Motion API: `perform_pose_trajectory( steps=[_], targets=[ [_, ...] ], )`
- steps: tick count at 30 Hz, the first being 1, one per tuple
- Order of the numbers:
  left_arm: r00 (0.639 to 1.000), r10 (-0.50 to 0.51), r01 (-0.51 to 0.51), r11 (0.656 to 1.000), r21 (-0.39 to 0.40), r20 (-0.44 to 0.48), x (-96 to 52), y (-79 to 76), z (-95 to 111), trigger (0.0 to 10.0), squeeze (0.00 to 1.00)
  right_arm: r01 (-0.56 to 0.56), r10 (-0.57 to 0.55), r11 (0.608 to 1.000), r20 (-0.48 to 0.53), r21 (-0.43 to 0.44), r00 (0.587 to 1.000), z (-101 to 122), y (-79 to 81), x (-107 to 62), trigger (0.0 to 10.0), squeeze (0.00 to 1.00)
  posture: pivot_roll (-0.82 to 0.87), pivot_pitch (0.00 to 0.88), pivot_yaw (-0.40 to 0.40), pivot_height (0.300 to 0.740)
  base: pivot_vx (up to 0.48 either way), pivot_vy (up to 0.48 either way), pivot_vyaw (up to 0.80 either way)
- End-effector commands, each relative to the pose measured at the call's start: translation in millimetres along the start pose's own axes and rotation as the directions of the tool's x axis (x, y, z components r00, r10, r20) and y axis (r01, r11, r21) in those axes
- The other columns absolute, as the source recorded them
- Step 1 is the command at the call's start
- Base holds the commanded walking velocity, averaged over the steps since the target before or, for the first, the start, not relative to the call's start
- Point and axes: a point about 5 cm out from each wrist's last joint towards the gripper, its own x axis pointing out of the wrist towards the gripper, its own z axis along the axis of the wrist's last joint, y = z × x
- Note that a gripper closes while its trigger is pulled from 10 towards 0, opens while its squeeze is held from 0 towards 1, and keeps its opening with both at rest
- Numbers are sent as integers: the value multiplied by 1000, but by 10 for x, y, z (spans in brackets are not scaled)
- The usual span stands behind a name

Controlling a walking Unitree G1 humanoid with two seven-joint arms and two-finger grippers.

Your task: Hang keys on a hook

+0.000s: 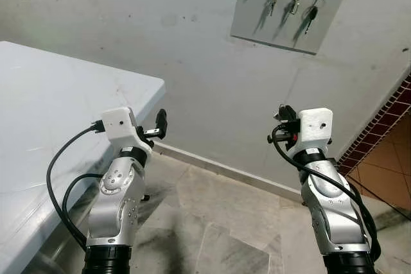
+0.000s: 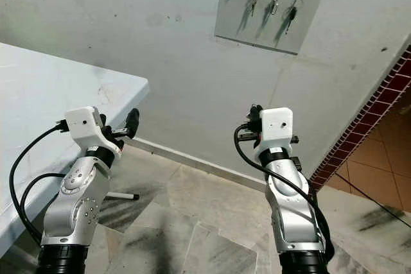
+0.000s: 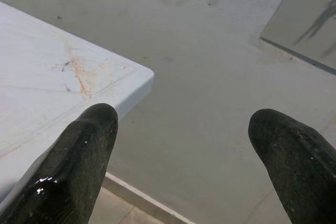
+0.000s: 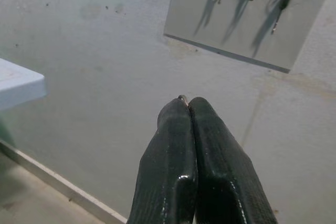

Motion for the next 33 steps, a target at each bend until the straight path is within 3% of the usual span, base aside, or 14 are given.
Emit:
perform_pose_trajectory(
  steps=[1, 33],
  targets=[
    [1000, -17, 17, 1000, -10, 9, 8, -35, 41, 10000, 0, -6, 6, 1000, 32, -7, 999, 75, -1, 0, 10000, 0, 38, 26, -59, 732, 345, 0, 0],
    [999, -30, 30, 1000, 0, 24, 7, -48, 74, 10000, 0, -31, 31, 999, 32, -5, 999, 66, 41, -9, 10000, 0, 42, 27, -60, 732, 434, 0, 0]
  ],
)
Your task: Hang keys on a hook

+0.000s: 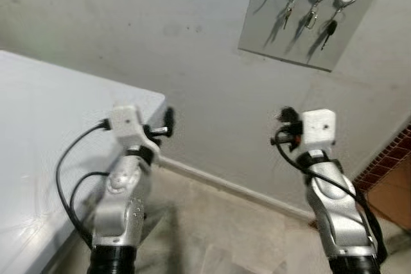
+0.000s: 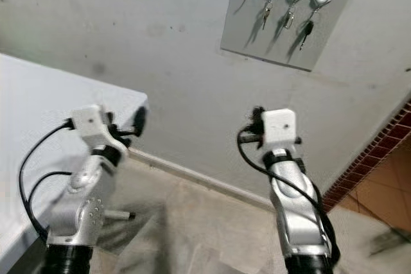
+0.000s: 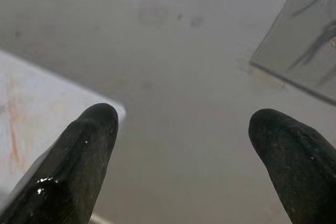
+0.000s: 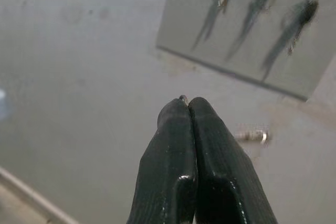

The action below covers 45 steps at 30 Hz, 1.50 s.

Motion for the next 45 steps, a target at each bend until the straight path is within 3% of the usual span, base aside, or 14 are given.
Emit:
perform_pose_trajectory(
  steps=[1, 34, 42, 45],
  targets=[
    [1000, 22, -22, 1000, 11, 7, -5, 59, 33, 10000, 0, -20, 19, 1000, 33, 6, 999, 76, 73, 22, 10000, 0, 41, 27, -60, 732, 450, 0, 0],
    [999, 42, -42, 999, -2, 1, -13, 65, 17, 10000, 0, -34, 34, 999, 30, 5, 999, 74, 85, 15, 10000, 0, 42, 38, -65, 732, 448, 0, 0],
    [999, 45, -45, 999, 1, 19, -8, 42, 43, 10000, 0, -53, 53, 999, 20, -4, 998, 65, 90, 14, 10000, 0, 42, 42, -68, 732, 0, 0, 0],
    [1000, 0, -1, 1000, 9, 31, -6, -6, 73, 10000, 0, -92, 92, 996, 12, -10, 996, 55, 116, 19, 10000, 0, 42, 44, -68, 732, 0, 0, 0]
  ],
)
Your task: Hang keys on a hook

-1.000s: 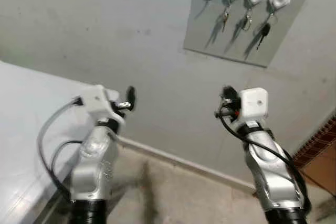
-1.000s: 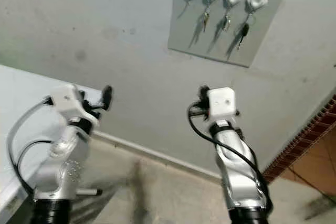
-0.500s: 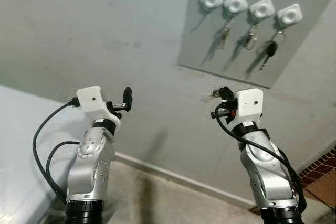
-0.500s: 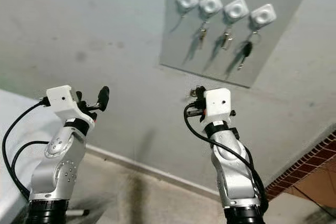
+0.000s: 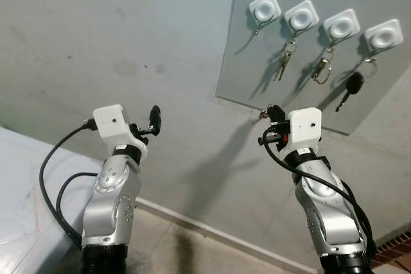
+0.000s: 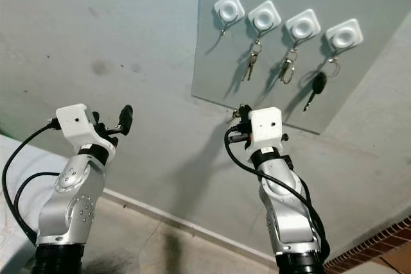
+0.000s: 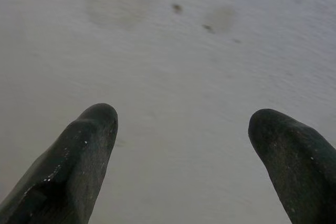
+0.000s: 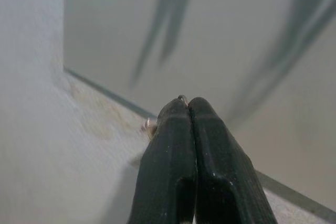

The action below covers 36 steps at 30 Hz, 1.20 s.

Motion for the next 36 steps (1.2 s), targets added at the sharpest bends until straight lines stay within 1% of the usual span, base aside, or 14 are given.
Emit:
perform_pose_trajectory(
  steps=[1, 3, 5, 6, 7, 8, 12, 15, 18, 24, 26, 33, 34, 36],
  targets=[
    [999, -45, 45, 999, 8, 23, 1, -92, 57, 10000, 0, -20, 20, 1000, 3, -1, 1000, 19, -10, -2, 10000, 0, 42, 44, -68, 732, 0, 0, 0],
    [997, -69, 69, 998, 13, 19, 2, -121, 69, 10000, 0, -45, 45, 999, 4, 1, 999, 25, 9, 6, 10000, 0, 41, 46, -68, 732, 0, 0, 0],
    [992, -125, 125, 992, 36, 12, 20, -192, 84, 10000, 0, -107, 107, 994, 16, 1, 994, 55, 56, 47, 10000, 0, 40, 55, -69, 732, 0, 0, 0],
    [992, -125, 125, 992, 36, 12, 20, -192, 84, 10000, 0, -107, 107, 994, 16, 1, 994, 55, 56, 47, 10000, 0, 40, 55, -69, 732, 0, 0, 0],
    [985, -172, 171, 983, 73, 9, 31, -251, 96, 10000, 0, -141, 141, 990, 22, -10, 990, 77, 83, 81, 10000, 0, 40, 58, -68, 732, 0, 0, 0],
    [982, -187, 186, 979, 80, 7, 34, -270, 100, 10000, 0, -152, 152, 988, 24, -8, 988, 84, 92, 92, 10000, 0, 40, 58, -68, 732, 0, 0, 0],
    [965, -261, 259, 961, 95, 1, 40, -359, 122, 10000, 0, -255, 256, 966, 52, -31, 965, 158, 158, 167, 10000, 0, 36, 67, -62, 732, 0, 0, 0],
    [955, -297, 296, 950, 102, 3, 43, -415, 147, 10000, 0, -297, 298, 955, 73, -23, 952, 206, 181, 206, 10000, 0, 34, 66, -59, 732, 0, 0, 0],
    [947, -320, 317, 941, 114, 7, 46, -465, 169, 10000, 0, -313, 314, 949, 92, -23, 945, 254, 184, 249, 10000, 0, 32, 66, -55, 732, 0, 0, 0],
    [919, -394, 388, 911, 137, 18, 18, -626, 217, 10000, 0, -383, 372, 923, 179, 32, 911, 456, 260, 403, 10000, 0, 31, 68, -55, 732, 0, 0, 0],
    [918, -396, 390, 910, 138, 18, 17, -631, 218, 10000, 0, -387, 375, 922, 182, 33, 909, 461, 263, 408, 10000, 0, 31, 68, -55, 732, 0, 0, 0],
    [911, -410, 402, 905, 138, 38, 18, -684, 280, 10000, 0, -409, 385, 911, 240, 58, 891, 601, 302, 527, 10000, 0, 37, 63, -60, 732, 0, 0, 0],
    [910, -413, 404, 904, 138, 43, 16, -688, 301, 10000, 0, -416, 386, 907, 269, 63, 882, 671, 311, 580, 10000, 0, 40, 60, -61, 732, 0, 0, 0],
    [909, -415, 406, 903, 140, 45, 15, -692, 311, 10000, 0, -415, 383, 907, 282, 63, 880, 700, 311, 601, 10000, 0, 40, 60, -61, 732, 0, 0, 0]
  ],
)
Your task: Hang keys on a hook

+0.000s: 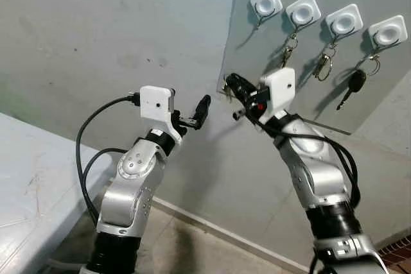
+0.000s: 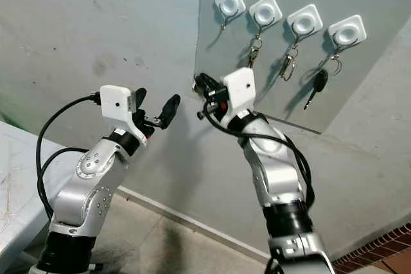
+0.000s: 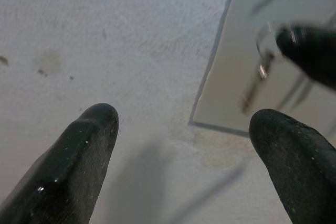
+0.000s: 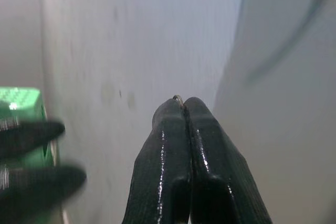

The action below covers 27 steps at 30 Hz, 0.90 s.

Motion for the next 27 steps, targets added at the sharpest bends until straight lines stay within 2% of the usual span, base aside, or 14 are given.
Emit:
perform_pose_trajectory(
  steps=[1, 10, 12, 19, 27],
  targets=[
    [999, -38, 38, 999, 13, 32, 32, -72, 115, 10000, 0, 15, -15, 1000, 44, 9, 999, 74, -60, 53, 10000, 0, 44, 55, -62, 732, 0, 0, 0],
    [997, -57, 57, 998, 18, 56, 53, -104, 202, 10000, 0, 70, -74, 997, 118, 42, 990, 195, -155, 136, 10000, 0, 46, 49, -60, 732, 0, 0, 0],
    [995, -75, 74, 997, 20, 64, 56, -136, 240, 10000, 0, 79, -89, 995, 169, 69, 982, 259, -184, 151, 10000, 0, 47, 45, -56, 732, 0, 0, 0],
    [994, -92, 91, 996, 19, 64, 55, -165, 251, 10000, 0, 38, -77, 988, 270, 147, 960, 352, -160, 88, 10000, 0, 44, 40, -49, 732, 0, 0, 0],
    [993, -99, 99, 995, 13, 58, 56, -181, 241, 10000, 0, 26, -82, 982, 303, 186, 950, 365, -133, 10, 10000, 0, 38, 39, -46, 732, 0, 0, 0]
  ],
)
